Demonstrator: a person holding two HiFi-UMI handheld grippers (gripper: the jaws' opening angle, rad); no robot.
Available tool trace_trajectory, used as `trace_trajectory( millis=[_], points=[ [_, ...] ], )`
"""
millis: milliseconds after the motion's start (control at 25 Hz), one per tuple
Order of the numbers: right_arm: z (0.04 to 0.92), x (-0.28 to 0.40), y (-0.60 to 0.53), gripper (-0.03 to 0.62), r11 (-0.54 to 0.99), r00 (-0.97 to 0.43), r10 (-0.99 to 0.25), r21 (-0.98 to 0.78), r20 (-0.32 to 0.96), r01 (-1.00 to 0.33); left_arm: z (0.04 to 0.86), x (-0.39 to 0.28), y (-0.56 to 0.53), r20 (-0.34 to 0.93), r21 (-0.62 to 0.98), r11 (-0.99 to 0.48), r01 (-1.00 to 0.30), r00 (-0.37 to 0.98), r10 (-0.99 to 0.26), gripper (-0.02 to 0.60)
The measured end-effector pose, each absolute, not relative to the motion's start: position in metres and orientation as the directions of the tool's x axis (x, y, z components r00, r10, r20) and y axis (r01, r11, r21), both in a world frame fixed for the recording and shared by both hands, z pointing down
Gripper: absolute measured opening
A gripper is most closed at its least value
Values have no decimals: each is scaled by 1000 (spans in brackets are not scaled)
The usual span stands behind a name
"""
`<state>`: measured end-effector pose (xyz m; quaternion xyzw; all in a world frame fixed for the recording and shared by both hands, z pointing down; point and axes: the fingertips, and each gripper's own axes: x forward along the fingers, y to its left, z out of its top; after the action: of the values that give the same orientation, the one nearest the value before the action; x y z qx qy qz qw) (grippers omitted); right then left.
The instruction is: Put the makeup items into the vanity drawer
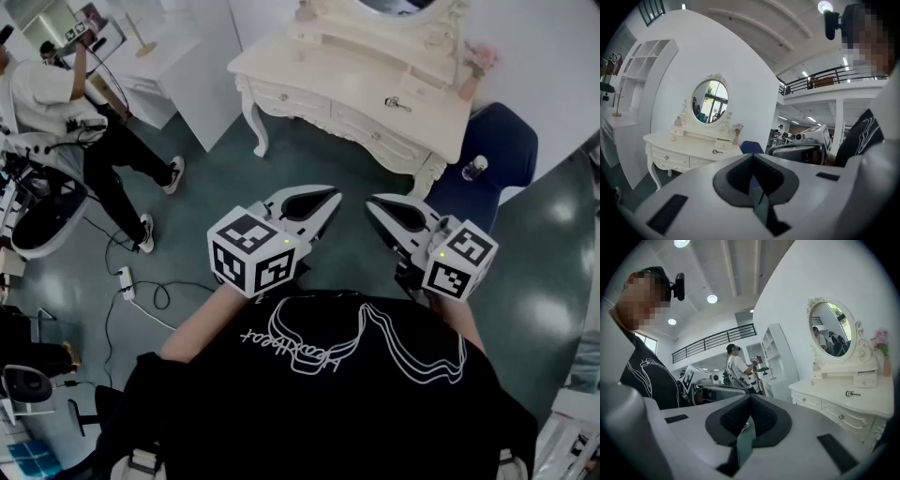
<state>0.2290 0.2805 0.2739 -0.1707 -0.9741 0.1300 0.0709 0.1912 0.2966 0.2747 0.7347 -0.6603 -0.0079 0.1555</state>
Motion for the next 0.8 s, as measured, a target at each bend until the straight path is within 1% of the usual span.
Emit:
trace_trajectory(
  millis=[440, 800],
  points=[
    [273, 234, 286, 6, 911, -937, 338, -279, 82, 304, 275, 198, 305, 198, 236, -74, -969, 122, -973, 2],
    [274, 233, 271, 6, 905, -949, 309, -323, 58, 275, 276, 198, 294, 209, 234, -77, -969, 127, -970, 2]
  ],
)
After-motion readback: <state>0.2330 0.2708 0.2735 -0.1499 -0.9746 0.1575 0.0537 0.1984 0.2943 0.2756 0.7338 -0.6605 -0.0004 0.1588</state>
